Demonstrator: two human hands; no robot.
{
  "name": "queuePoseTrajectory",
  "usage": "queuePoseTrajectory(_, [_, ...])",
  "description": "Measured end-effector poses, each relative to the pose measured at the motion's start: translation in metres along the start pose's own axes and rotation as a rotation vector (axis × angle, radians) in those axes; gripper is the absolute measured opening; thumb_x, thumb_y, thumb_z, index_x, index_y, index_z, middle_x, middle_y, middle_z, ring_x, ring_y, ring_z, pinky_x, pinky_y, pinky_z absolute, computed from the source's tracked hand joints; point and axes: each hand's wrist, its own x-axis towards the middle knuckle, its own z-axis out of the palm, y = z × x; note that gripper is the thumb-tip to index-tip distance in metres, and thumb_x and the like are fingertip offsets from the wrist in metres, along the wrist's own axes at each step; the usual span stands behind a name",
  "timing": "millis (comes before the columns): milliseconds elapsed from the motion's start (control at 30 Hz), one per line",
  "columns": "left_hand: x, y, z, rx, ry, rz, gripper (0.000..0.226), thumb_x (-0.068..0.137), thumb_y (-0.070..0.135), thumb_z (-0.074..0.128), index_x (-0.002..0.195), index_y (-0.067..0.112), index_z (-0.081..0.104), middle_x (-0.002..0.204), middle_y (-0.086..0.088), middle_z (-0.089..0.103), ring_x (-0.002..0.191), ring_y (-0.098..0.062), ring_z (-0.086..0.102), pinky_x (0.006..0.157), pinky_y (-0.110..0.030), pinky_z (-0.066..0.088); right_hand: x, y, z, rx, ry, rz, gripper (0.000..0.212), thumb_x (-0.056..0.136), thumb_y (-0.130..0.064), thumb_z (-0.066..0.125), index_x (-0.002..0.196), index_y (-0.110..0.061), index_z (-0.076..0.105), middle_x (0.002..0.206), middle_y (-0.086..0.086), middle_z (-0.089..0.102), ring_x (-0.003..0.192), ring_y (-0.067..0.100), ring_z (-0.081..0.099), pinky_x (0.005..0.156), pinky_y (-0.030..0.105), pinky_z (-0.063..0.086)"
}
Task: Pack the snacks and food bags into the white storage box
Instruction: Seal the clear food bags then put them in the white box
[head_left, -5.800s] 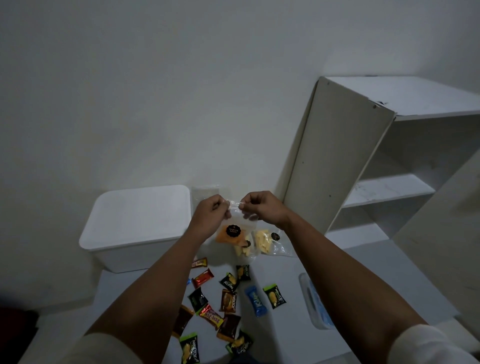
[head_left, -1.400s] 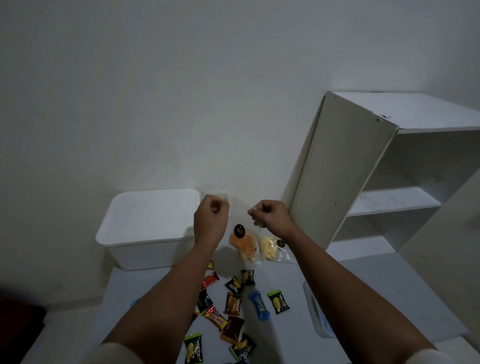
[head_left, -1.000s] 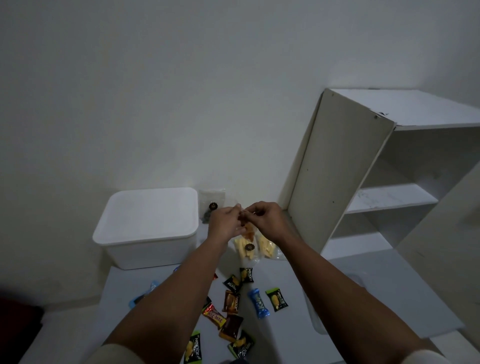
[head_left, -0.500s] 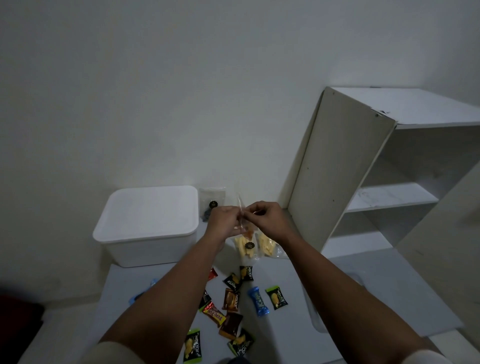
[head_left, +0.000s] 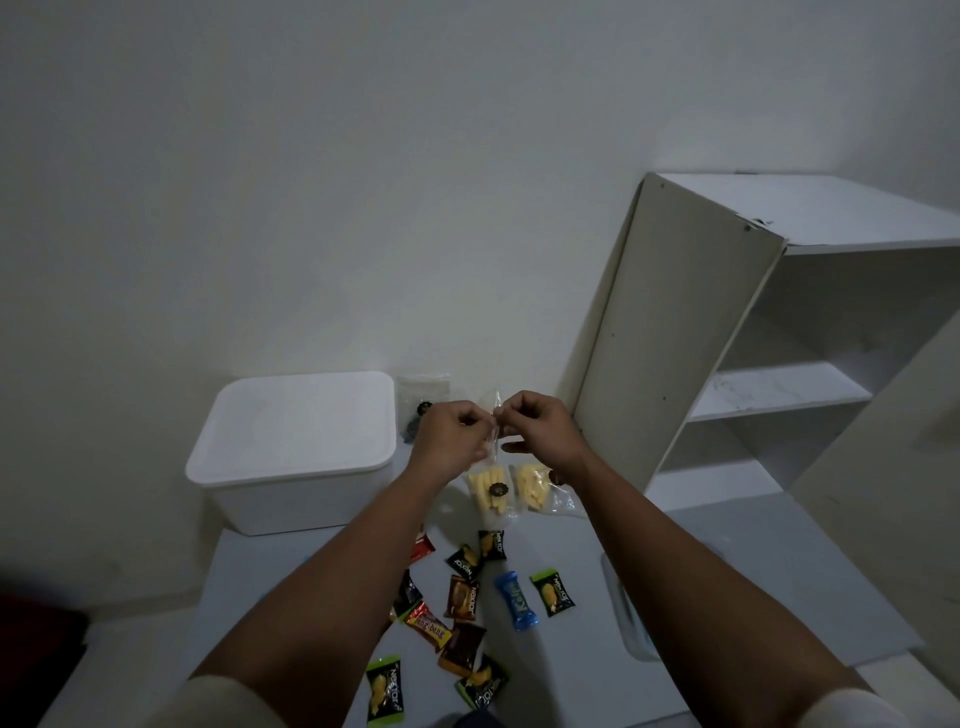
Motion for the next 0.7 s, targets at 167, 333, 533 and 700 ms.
queuePoseTrajectory(167, [0.000, 0.005, -0.004, -0.056, -0.120, -0.101, 0.022, 0.098, 0.026, 0.064, 0.100, 0.004, 0.064, 0.095, -0.018, 0.074, 0.085, -0.032, 0.075, 0.074, -0.048, 0.064, -0.006, -0.006, 0.001, -0.032, -0.087, 0.005, 0.018, 0.101, -0.011, 0.060, 0.100, 0.007, 0.062, 0.086, 0.007, 0.071, 0.079, 0.016, 0.071, 0.081, 0.043, 0.062])
queuePoseTrajectory(333, [-0.001, 0.009, -0.005, -0.013, -0.219, -0.107, 0.024, 0.106, 0.025, 0.046, 0.089, 0.010, 0.055, 0.090, -0.025, 0.069, 0.074, -0.032, 0.072, 0.073, -0.051, 0.064, -0.008, -0.010, 0.002, -0.009, -0.110, 0.040, 0.016, 0.102, -0.010, 0.056, 0.100, 0.005, 0.062, 0.082, 0.006, 0.068, 0.075, 0.016, 0.068, 0.082, 0.044, 0.061])
queuePoseTrajectory(533, [-0.002, 0.010, -0.009, -0.056, -0.184, -0.114, 0.024, 0.106, 0.019, 0.042, 0.093, 0.005, 0.057, 0.078, -0.017, 0.061, 0.067, -0.025, 0.063, 0.067, -0.044, 0.065, -0.008, -0.019, 0.005, -0.041, -0.169, 0.022, 0.014, 0.103, -0.013, 0.056, 0.092, -0.010, 0.063, 0.079, -0.002, 0.068, 0.073, 0.009, 0.067, 0.082, 0.040, 0.059])
queuePoseTrajectory(700, [0.003, 0.017, -0.016, 0.089, -0.128, -0.008, 0.024, 0.104, 0.017, 0.037, 0.088, 0.008, 0.052, 0.078, -0.017, 0.062, 0.065, -0.024, 0.062, 0.068, -0.040, 0.062, -0.004, -0.024, 0.009, -0.109, -0.129, -0.014, 0.011, 0.100, -0.014, 0.061, 0.095, -0.006, 0.067, 0.081, 0.003, 0.072, 0.077, 0.012, 0.070, 0.078, 0.036, 0.059])
